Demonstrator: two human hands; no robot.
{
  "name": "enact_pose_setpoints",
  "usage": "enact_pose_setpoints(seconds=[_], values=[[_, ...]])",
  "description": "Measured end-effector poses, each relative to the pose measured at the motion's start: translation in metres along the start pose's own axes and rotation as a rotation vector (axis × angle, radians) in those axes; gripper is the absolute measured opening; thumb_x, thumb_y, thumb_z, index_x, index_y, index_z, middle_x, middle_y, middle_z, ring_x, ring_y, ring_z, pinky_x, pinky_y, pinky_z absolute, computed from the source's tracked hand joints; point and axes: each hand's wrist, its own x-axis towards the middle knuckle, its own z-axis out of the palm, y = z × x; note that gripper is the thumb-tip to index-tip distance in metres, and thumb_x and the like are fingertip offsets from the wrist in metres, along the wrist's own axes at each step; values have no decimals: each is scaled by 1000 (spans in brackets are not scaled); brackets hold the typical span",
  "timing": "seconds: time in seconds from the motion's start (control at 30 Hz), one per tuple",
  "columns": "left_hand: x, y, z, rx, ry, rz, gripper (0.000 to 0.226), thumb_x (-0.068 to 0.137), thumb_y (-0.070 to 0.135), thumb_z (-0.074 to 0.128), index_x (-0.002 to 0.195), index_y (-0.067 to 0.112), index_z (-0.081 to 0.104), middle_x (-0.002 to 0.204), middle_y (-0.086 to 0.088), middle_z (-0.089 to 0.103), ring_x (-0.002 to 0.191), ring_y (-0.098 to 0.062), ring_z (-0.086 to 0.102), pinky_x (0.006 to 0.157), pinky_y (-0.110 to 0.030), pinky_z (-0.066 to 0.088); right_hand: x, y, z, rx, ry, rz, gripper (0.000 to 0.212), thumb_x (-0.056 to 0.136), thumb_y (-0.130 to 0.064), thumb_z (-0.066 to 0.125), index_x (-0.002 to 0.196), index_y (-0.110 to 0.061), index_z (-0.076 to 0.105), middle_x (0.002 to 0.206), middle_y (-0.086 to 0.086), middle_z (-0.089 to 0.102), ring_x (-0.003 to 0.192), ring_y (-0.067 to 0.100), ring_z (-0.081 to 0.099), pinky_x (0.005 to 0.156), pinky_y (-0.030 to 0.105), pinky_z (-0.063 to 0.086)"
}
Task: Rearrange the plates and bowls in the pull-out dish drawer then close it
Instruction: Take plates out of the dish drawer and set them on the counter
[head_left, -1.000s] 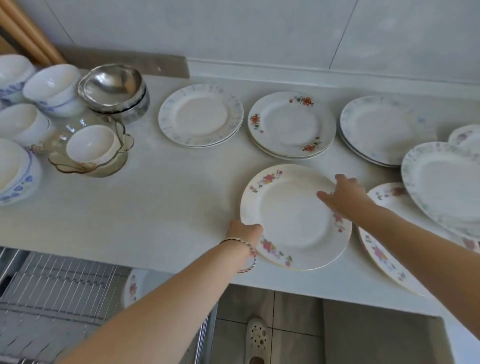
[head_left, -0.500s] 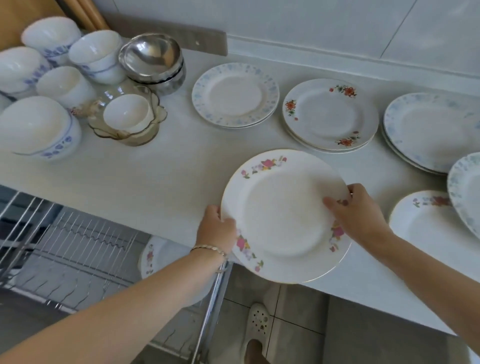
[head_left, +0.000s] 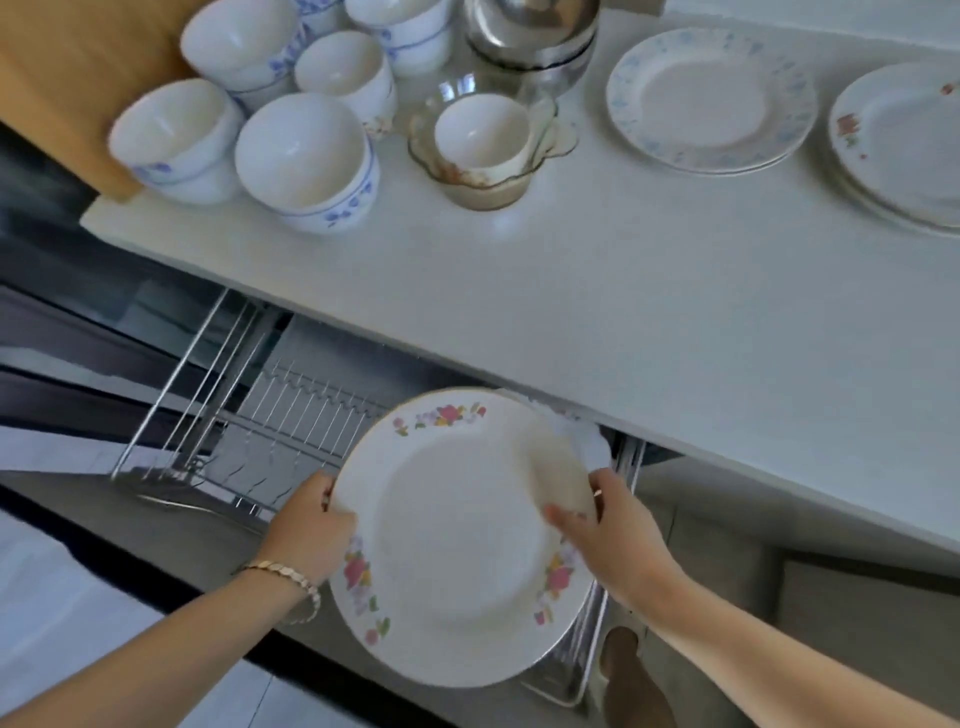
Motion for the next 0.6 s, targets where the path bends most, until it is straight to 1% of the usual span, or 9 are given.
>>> enact_pose_setpoints(seconds=[0.1, 0.17, 0.23, 0.33, 0.43, 0.5, 0.53, 0.57, 0.6], values=[[37, -29, -3, 102, -29, -28, 17, 89, -3, 45, 95, 12, 50, 71, 5, 51, 61, -10, 50, 51, -21, 37, 19, 8, 47, 14, -26, 96, 31, 88, -33, 61, 110, -15, 48, 87, -4, 58, 67, 6, 56, 50, 15, 39], [66, -37, 7, 156, -58, -37, 16, 89, 0, 44, 97, 9, 54, 76, -2, 56, 71, -21, 57, 62, -27, 47, 37, 16, 68, 12, -2, 165, 40, 89, -32, 60, 120, -9, 48, 97, 3, 62, 73, 14, 58, 51, 16, 40], [95, -40, 25, 181, -100, -38, 21, 89, 2, 41, 102, 8, 56, 90, -9, 62, 83, -26, 61, 73, -33, 51, 57, 28, 81, 17, 41, 241, 42, 91, -26, 57, 126, -6, 46, 107, 11, 64, 75, 19, 58, 50, 17, 40], [129, -32, 63, 201, -160, -21, 28, 92, 4, 36, 113, 7, 54, 101, -10, 62, 87, -26, 59, 72, -33, 50, 87, 45, 89, -28, 111, 316, 36, 92, -12, 46, 127, -3, 48, 92, 11, 64, 56, 13, 54, 44, 20, 39], [155, -18, 98, 206, -191, -1, 31, 93, 6, 37, 119, 6, 53, 116, -13, 63, 103, -30, 62, 86, -38, 54, 115, 60, 85, -100, 196, 352, 32, 92, -5, 42, 122, 1, 53, 85, 13, 58, 52, 12, 47, 44, 19, 32], [167, -10, 115, 201, -189, 3, 32, 92, 5, 39, 121, 5, 53, 121, -14, 61, 110, -32, 61, 91, -37, 53, 133, 69, 80, -121, 260, 377, 32, 90, -3, 43, 119, 3, 55, 97, 21, 63, 67, 26, 55, 52, 21, 39], [172, -5, 123, 200, -185, 9, 33, 92, 5, 39, 121, 4, 53, 123, -14, 60, 111, -32, 59, 92, -37, 52, 141, 73, 79, -124, 302, 390, 34, 89, -3, 44, 120, 2, 55, 106, 24, 62, 79, 31, 57, 63, 25, 44], [175, -1, 129, 201, -186, 14, 34, 92, 5, 39, 123, 3, 52, 126, -15, 58, 114, -32, 58, 95, -37, 50, 149, 77, 78, -127, 338, 400, 35, 88, -4, 43, 122, 1, 54, 112, 26, 60, 85, 33, 55, 73, 31, 46], [178, 4, 135, 210, -189, 18, 35, 92, 5, 38, 125, 2, 51, 129, -16, 54, 116, -33, 55, 97, -37, 48, 156, 81, 78, -137, 367, 402, 36, 88, -4, 42, 122, 1, 53, 116, 27, 58, 84, 32, 51, 78, 33, 46]])
